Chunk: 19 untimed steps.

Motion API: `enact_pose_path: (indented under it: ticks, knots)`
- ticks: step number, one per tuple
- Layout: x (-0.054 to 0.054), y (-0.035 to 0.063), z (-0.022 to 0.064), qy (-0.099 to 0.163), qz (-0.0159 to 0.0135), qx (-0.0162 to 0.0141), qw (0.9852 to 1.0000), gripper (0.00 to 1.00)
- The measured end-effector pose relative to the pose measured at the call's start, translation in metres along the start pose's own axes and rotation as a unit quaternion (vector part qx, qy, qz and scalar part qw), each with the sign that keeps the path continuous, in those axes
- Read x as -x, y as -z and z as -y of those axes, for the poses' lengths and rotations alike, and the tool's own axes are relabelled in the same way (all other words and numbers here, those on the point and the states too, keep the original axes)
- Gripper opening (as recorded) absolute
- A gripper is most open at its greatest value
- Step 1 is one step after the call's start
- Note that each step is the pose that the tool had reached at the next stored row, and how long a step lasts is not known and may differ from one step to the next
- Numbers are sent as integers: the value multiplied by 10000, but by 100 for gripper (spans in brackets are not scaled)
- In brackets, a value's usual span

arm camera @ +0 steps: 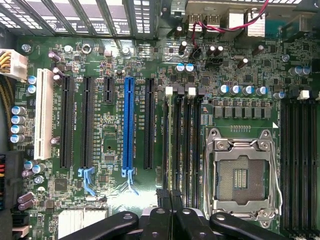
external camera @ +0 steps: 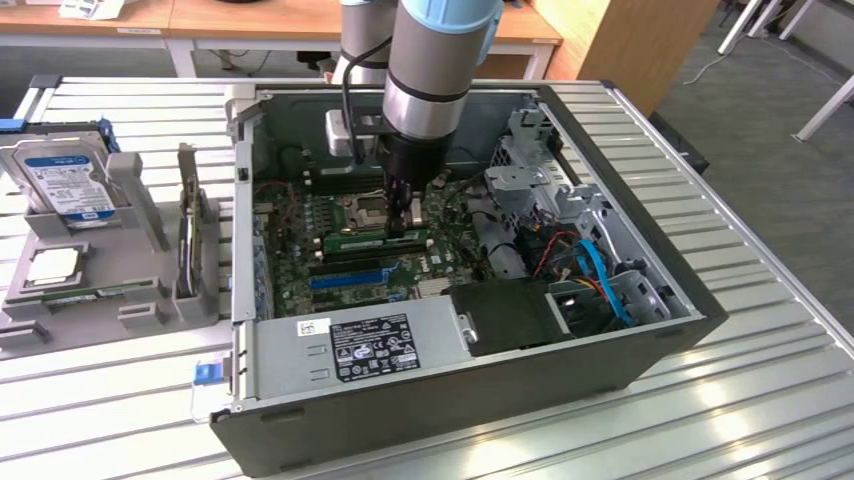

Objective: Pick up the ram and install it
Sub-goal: 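Insert the ram into the slot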

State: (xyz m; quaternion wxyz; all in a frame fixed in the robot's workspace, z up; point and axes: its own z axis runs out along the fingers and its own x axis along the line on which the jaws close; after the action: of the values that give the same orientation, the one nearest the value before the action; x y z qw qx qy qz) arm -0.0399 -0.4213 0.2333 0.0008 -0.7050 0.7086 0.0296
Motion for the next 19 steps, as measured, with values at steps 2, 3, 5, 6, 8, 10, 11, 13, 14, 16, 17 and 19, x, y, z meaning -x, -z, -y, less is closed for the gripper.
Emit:
enact_pose_path:
  ticks: [2,3,5,6,8,10,11,13,14,16,17,19]
  knots:
    - [0,0,0,0,-1,0,10000,11]
    - [0,0,0,0,-1,0,10000,11]
    - [0,1,0,0,-1,1,10000,11]
    - [0,0,0,0,-2,1,10000,11]
    - [-1,-4,0,0,-1,1,10000,11]
    - [0,-5,0,0,-1,1,10000,11]
    - [-1,-5,0,0,-1,0,10000,11]
    - [0,-5,0,1,-1,0,10000,11]
    - [0,-5,0,3,-1,1,10000,11]
    - [0,-5,0,9,-1,1,10000,11]
    - [0,-5,0,12,-2,1,10000,11]
    - [-1,-5,0,19,-2,1,10000,11]
